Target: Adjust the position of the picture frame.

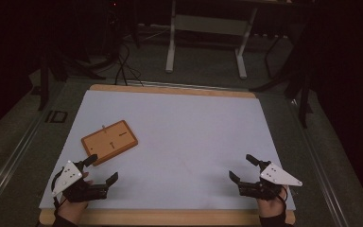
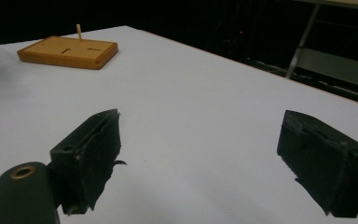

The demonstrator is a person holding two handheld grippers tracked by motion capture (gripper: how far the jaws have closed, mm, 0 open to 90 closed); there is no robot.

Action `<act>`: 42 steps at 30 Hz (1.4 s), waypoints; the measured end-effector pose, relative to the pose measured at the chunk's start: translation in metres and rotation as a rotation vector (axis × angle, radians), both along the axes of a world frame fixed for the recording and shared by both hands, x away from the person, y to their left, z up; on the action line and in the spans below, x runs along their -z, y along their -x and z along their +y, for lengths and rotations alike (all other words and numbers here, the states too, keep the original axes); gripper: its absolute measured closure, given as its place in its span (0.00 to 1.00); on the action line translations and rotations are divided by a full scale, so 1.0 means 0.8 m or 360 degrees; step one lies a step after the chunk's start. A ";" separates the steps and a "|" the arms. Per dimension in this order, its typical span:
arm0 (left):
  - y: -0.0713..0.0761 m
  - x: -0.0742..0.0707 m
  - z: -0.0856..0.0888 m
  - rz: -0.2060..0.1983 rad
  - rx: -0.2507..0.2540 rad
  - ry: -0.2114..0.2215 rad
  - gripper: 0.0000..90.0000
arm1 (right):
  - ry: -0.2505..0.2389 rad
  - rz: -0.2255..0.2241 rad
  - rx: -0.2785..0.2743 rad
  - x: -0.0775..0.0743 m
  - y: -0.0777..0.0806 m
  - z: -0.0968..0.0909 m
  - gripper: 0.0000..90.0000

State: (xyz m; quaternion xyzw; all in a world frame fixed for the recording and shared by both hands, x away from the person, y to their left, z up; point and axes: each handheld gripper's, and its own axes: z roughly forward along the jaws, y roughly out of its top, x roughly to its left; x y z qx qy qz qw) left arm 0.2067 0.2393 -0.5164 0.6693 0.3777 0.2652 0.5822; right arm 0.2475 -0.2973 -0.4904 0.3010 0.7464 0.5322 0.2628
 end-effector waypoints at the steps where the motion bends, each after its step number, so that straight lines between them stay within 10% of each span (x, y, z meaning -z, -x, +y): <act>1: 0.000 0.000 0.000 -0.0001 0.0012 0.0002 0.02 | -0.0013 0.0017 -0.0015 0.001 -0.001 0.000 0.15; 15: 0.004 -0.028 -0.006 0.0089 0.0121 0.0098 0.02 | -0.0055 -0.0006 0.0014 -0.002 0.003 0.004 0.13; 23: -0.008 -0.045 0.000 0.0037 0.0124 0.0004 0.02 | -0.0025 -0.0021 -0.0012 -0.003 0.005 0.008 0.13; 42: -0.106 -0.062 0.039 0.0117 -0.0051 -0.0194 0.07 | -0.0033 -0.0008 -0.0038 -0.002 0.005 0.012 0.13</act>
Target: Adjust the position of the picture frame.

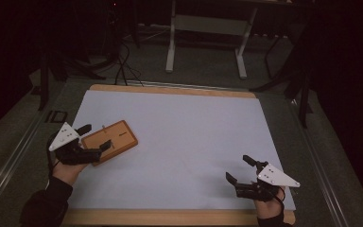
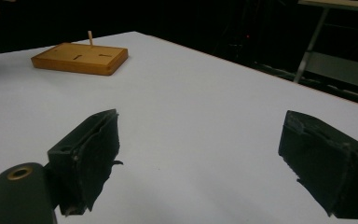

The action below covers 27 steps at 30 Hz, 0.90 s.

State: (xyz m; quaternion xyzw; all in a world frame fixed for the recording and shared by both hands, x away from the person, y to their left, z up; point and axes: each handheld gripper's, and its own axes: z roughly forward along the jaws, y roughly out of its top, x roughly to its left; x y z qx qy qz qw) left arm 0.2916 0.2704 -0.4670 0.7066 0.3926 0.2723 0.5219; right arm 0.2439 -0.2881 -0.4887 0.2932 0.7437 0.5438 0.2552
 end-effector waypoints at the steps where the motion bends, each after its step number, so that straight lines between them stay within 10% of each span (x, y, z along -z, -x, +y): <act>1: -0.006 0.001 0.001 0.0009 -0.0016 -0.0016 0.07 | -0.0002 0.0003 -0.0003 0.000 0.000 0.000 0.13; 27: -0.093 0.070 0.016 0.0295 -0.0273 -0.0104 0.36 | -0.0033 0.0065 -0.0070 0.004 -0.003 0.000 0.13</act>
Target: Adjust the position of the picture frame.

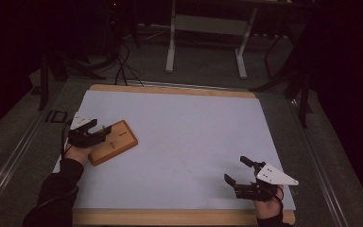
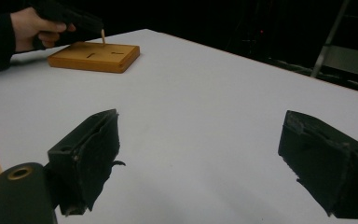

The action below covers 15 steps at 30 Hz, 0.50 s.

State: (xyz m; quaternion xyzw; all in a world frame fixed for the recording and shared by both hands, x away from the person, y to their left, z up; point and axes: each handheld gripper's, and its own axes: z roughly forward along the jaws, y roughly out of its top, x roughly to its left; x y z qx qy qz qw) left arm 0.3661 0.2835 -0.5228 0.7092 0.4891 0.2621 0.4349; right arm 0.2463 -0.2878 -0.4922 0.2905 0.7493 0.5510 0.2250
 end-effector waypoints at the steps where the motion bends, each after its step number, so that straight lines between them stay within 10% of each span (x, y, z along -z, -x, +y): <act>1: -0.001 0.002 -0.001 0.0011 -0.0021 -0.0022 0.39 | -0.0008 0.0006 -0.0005 0.000 -0.001 -0.001 0.13; 15: -0.013 0.017 -0.002 0.0104 -0.0002 -0.0062 0.70 | -0.0019 0.0043 -0.0014 0.002 -0.003 -0.002 0.14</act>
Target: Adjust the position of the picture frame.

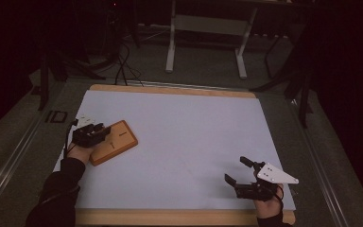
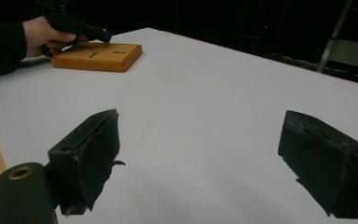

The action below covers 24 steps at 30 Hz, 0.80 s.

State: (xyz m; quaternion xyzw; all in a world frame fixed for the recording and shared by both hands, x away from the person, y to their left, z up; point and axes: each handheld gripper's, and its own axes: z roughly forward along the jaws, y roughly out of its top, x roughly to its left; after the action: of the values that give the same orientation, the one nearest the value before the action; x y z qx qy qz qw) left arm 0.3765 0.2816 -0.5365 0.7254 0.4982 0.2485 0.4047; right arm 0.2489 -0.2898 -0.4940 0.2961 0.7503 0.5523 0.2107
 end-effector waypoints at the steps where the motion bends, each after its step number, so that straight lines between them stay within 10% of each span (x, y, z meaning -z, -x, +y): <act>1: 0.000 0.000 0.000 -0.0002 0.0012 0.0003 0.71 | -0.0003 0.0003 -0.0002 0.000 0.000 0.000 0.14; 24: -0.004 0.007 0.001 0.0014 0.0011 -0.0016 0.95 | -0.0019 0.0054 -0.0013 0.003 -0.003 -0.001 0.15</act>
State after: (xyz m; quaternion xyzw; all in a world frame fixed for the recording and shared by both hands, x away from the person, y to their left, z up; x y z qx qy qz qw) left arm 0.3794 0.2824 -0.5422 0.7303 0.4962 0.2464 0.3997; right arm 0.2517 -0.2902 -0.4963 0.3035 0.7516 0.5526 0.1940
